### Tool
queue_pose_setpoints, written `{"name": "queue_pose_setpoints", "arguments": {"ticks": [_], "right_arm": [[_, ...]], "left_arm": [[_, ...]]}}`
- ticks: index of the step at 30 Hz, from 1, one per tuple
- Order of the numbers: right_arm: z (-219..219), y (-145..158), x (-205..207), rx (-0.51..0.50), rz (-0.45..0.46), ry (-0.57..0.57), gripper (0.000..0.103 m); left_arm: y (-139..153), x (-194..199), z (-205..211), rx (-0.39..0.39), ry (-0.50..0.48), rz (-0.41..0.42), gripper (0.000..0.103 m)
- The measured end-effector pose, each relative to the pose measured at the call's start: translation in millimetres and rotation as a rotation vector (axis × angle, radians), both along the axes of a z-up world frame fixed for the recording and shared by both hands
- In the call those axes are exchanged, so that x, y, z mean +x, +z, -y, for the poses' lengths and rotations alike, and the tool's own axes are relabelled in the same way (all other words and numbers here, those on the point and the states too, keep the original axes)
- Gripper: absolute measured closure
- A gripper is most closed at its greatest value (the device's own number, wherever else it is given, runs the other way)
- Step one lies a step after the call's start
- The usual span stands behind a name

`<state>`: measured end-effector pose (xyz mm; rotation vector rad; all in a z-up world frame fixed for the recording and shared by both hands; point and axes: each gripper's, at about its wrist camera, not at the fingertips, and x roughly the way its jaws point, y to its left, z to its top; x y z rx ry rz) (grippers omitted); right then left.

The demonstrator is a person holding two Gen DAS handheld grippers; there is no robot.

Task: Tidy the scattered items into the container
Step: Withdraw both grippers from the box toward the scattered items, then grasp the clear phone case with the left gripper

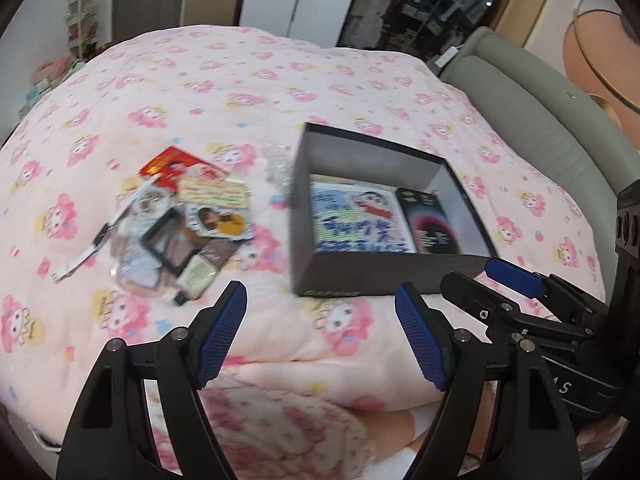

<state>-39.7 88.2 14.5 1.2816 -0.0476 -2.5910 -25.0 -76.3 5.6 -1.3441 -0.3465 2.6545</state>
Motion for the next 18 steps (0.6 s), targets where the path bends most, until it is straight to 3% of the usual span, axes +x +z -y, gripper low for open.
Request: {"name": "queue_pose_setpoints", "arguments": {"ticks": [7, 13, 18], "right_arm": [[58.1, -24.1, -13.4, -0.037, 0.071, 0.142, 0.037], [117.9, -55.2, -35.3, -0.092, 0.180, 0.287, 0.037], [149.3, -88.4, -56.7, -0.088, 0.251, 0.289, 0.037]], "left_arm": [[-22.1, 11.1, 56.0, -0.008, 0.119, 0.042, 0.026], [-54.9, 11.8, 120.6, 0.074, 0.240, 0.096, 0.026], [-85.9, -5.7, 166.5, 0.145, 0.318, 0.141, 0.032]]}}
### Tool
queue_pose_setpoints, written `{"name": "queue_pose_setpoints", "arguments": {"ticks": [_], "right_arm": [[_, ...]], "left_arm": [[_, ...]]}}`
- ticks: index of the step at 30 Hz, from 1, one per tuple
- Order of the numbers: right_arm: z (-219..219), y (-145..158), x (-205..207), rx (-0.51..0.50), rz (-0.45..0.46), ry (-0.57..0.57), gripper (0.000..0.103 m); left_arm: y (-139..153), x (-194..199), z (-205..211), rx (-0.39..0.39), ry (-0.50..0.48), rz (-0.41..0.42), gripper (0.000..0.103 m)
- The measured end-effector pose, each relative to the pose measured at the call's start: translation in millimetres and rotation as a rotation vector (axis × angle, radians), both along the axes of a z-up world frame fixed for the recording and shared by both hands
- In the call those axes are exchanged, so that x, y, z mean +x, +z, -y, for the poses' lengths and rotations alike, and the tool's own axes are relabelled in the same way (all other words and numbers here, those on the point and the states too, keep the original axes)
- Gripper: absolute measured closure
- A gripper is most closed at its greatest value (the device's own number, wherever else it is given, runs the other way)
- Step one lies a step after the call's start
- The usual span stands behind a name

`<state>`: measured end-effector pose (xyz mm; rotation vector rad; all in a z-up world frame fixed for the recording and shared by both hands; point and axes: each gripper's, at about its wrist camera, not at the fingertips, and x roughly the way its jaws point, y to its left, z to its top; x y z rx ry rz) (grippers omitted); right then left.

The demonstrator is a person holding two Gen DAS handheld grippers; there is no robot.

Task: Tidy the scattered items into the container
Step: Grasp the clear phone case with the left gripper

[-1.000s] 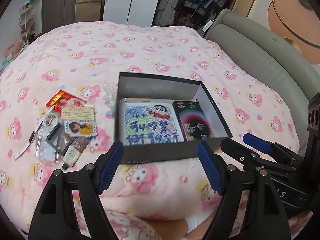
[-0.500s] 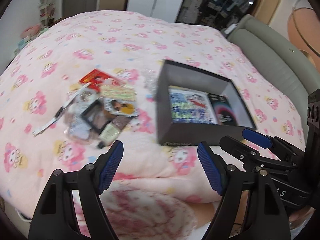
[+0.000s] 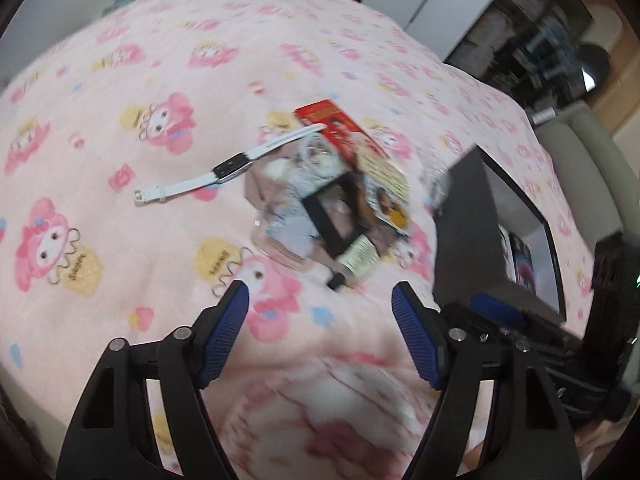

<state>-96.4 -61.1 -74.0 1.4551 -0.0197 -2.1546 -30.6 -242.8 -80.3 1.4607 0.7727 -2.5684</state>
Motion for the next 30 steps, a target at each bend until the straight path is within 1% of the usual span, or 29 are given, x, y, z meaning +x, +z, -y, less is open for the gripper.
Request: {"name": "queue_pose_setpoints", "arguments": {"ticks": [1, 3, 5, 8, 11, 14, 16, 18, 21, 23, 24, 26, 27, 30], "right_arm": [[4.1, -4.4, -4.6, 0.000, 0.009, 0.007, 0.037], [17.0, -13.2, -14.2, -0.007, 0.026, 0.039, 0.039], [31.8, -22.4, -24.2, -0.015, 0.061, 0.078, 0.041], [48.6, -38.9, -35.5, -0.010, 0.103, 0.105, 0.042], [61.2, -54.2, -44.6, -0.004, 0.137, 0.122, 0.042], [68.0, -63.2, -49.7, -0.006, 0.156, 0.123, 0.042], [68.2, -66.6, -50.3, -0.006, 0.164, 0.115, 0.042], [64.5, -69.2, -49.0, -0.009, 0.172, 0.106, 0.042], [56.1, -68.9, -45.8, -0.026, 0.186, 0.090, 0.042], [49.1, -65.5, -43.1, -0.038, 0.186, 0.079, 0.042], [46.5, -63.5, -41.3, -0.041, 0.181, 0.076, 0.042], [42.1, -60.0, -37.9, -0.063, 0.188, 0.084, 0.042], [39.1, -58.5, -35.4, -0.074, 0.195, 0.087, 0.042], [24.2, -54.4, -28.0, -0.091, 0.204, 0.067, 0.042]], "left_arm": [[-8.1, -6.1, 8.0, 0.014, 0.008, 0.006, 0.033], [-23.5, -20.6, 19.5, 0.012, 0.016, 0.031, 0.040], [-41.1, -36.9, 31.7, 0.036, 0.020, 0.065, 0.043], [-63.1, -55.1, 47.3, 0.085, 0.024, 0.090, 0.043], [-81.1, -69.3, 56.6, 0.137, 0.018, 0.127, 0.041], [-94.9, -79.7, 61.9, 0.205, 0.009, 0.134, 0.038], [-95.6, -83.3, 62.2, 0.209, 0.011, 0.150, 0.041], [-89.5, -82.3, 57.8, 0.190, 0.008, 0.157, 0.072], [-81.1, -75.5, 45.3, 0.249, -0.036, 0.165, 0.086], [-76.5, -67.6, 35.2, 0.310, -0.058, 0.168, 0.091], [-73.8, -62.4, 30.0, 0.352, -0.068, 0.162, 0.091], [-68.4, -55.4, 24.2, 0.400, -0.066, 0.153, 0.091], [-64.5, -51.9, 19.8, 0.414, -0.059, 0.146, 0.091], [-50.7, -45.2, 8.3, 0.408, -0.043, 0.120, 0.091]]}}
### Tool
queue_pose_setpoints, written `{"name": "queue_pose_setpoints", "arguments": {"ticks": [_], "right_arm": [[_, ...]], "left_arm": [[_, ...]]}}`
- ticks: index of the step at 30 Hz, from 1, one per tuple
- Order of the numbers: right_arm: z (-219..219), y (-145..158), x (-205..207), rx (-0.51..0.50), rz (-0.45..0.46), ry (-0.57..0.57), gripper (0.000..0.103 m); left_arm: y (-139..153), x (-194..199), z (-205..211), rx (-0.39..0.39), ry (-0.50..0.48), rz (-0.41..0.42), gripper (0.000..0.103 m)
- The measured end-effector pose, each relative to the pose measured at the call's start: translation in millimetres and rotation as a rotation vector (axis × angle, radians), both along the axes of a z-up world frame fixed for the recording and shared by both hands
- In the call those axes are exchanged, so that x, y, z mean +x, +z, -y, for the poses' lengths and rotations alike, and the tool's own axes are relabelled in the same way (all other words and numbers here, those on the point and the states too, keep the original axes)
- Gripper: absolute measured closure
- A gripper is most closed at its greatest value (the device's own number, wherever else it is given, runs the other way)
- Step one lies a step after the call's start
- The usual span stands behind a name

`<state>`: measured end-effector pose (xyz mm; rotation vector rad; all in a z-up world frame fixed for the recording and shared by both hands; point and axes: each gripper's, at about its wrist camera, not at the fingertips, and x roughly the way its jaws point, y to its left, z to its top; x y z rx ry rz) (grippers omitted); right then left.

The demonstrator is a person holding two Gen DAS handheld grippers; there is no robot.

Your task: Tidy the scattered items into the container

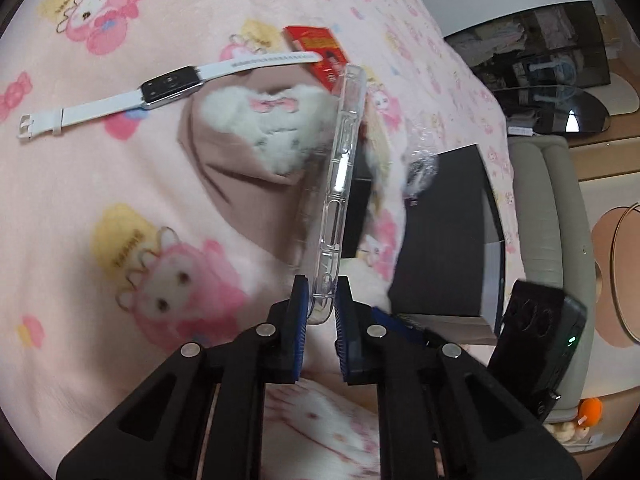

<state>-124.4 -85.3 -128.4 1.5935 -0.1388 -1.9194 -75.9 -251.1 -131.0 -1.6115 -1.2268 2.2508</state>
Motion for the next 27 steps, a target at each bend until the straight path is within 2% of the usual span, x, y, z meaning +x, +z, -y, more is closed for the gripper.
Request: {"name": "queue_pose_setpoints", "arguments": {"ticks": [1, 2, 6, 8, 12, 16, 19, 21, 25, 27], "right_arm": [[-6.9, 3.2, 3.0, 0.001, -0.004, -0.014, 0.042], [-11.6, 6.5, 6.0, -0.024, -0.004, 0.088, 0.042], [-43.7, 29.9, 20.9, -0.074, -0.040, 0.103, 0.042], [-65.3, 40.1, 27.8, -0.086, -0.060, 0.073, 0.042], [-110.2, 47.1, 41.0, -0.097, -0.069, 0.037, 0.042], [-153.7, 38.9, 49.6, -0.069, -0.054, -0.013, 0.042], [-187.4, 28.4, 51.9, -0.048, -0.023, -0.075, 0.042], [-211.9, 24.4, 52.6, -0.046, -0.009, -0.128, 0.042], [-255.0, 25.1, 53.3, -0.030, -0.016, -0.198, 0.042], [-265.6, 21.8, 52.7, -0.030, -0.007, -0.212, 0.042]], "left_arm": [[6.6, 2.6, -6.0, -0.006, 0.004, -0.013, 0.092], [13.2, 5.6, -12.2, -0.005, 0.004, -0.032, 0.093], [37.0, 15.4, -44.4, 0.036, -0.025, -0.096, 0.094], [45.0, 20.4, -64.2, 0.037, -0.048, -0.109, 0.093], [37.7, 28.9, -105.4, 0.107, -0.077, -0.105, 0.093], [23.4, 32.3, -154.5, 0.154, -0.136, -0.093, 0.094], [22.1, 32.3, -192.7, 0.146, -0.179, -0.110, 0.093], [20.2, 30.7, -214.4, 0.176, -0.190, -0.121, 0.094], [22.3, 30.2, -243.0, 0.187, -0.194, -0.155, 0.094], [19.1, 30.2, -254.2, 0.216, -0.204, -0.164, 0.094]]}}
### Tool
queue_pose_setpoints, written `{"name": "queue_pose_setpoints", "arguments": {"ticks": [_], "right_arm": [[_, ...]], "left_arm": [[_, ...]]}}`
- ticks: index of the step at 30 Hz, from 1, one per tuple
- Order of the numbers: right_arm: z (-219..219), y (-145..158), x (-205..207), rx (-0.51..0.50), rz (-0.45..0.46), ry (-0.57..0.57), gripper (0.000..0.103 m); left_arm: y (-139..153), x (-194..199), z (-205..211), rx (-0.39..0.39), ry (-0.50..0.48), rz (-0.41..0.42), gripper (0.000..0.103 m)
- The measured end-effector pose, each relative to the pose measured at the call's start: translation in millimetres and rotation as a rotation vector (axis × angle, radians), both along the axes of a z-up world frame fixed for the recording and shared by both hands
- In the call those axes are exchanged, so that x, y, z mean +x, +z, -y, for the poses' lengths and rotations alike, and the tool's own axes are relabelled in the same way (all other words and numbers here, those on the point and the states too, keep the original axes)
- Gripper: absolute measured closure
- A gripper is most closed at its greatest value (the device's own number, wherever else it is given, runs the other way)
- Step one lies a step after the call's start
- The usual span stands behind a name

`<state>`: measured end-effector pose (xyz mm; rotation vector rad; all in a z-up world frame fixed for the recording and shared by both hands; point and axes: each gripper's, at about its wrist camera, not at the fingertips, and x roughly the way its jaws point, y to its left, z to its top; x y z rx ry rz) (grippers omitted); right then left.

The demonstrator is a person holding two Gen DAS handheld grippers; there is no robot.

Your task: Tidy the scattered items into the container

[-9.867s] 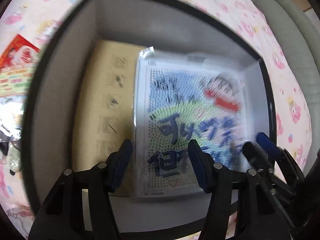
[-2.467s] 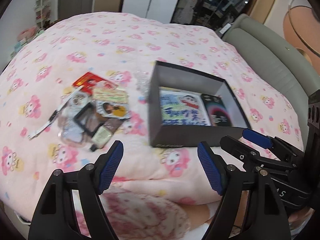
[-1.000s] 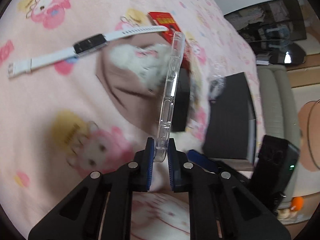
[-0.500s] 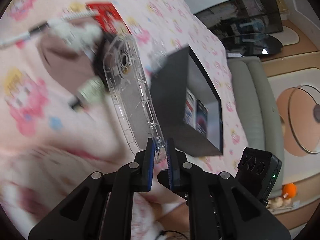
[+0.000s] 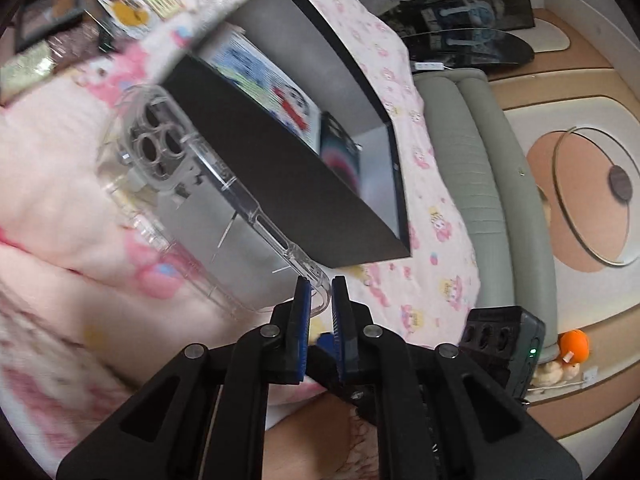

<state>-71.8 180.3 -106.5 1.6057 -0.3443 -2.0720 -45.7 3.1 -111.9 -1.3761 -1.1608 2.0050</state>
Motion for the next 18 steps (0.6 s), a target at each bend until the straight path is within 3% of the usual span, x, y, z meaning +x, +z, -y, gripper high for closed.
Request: {"name": "queue_pose_setpoints", "arguments": {"ticks": [4, 11, 18], "right_arm": [[-9.8, -3.5, -0.8, -0.014, 0.008, -0.023, 0.042], [-31.5, 23.8, -11.4, 0.049, -0.123, -0.131, 0.042], [-45.5, -3.2, -2.6, 0.102, -0.026, -0.180, 0.042]], "left_arm": [[0.0, -18.0, -24.2, -0.014, -0.044, 0.006, 0.095], [20.4, -22.1, -30.0, -0.013, -0.061, -0.087, 0.094], [-27.3, 1.2, -21.9, -0.017, -0.065, 0.033, 0.095]]}}
